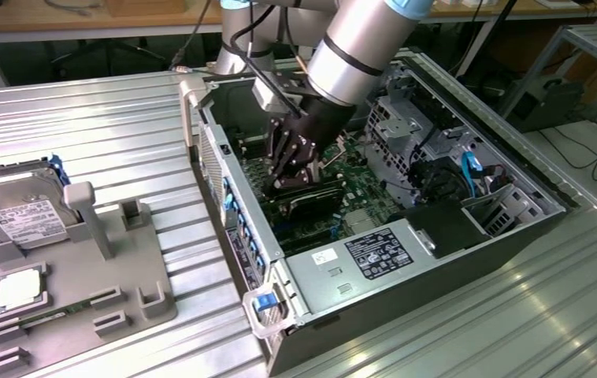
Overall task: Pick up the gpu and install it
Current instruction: 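Press down on the gpu until it lock into place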
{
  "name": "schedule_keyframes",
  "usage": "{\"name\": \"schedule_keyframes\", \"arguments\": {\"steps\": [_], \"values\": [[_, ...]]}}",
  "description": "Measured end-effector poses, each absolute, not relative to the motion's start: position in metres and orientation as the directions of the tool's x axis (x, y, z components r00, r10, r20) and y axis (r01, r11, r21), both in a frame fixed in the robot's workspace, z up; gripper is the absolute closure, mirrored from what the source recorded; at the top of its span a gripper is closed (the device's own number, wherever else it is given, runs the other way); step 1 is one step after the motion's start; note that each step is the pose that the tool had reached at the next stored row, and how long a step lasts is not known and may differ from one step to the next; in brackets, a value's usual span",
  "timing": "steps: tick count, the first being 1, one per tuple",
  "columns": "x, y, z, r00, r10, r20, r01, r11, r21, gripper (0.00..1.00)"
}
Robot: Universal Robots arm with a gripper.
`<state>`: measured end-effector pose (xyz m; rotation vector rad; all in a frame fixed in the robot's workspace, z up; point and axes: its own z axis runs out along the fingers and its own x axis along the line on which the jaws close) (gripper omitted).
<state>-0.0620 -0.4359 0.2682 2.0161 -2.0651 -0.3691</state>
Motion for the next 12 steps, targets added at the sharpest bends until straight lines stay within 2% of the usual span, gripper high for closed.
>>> {"name": "schedule_keyframes", "arguments": {"steps": [4,10,12], "values": [[-0.062,-0.436,0.272,-0.025,-1.000,-0.010,-0.958,0.021,0.287,0.89],[-0.062,-0.436,0.298,-0.025,-1.000,-0.010,-0.960,0.021,0.280,0.89],[-0.063,-0.436,0.299,-0.025,-1.000,-0.010,-0.965,0.021,0.263,0.89]]}}
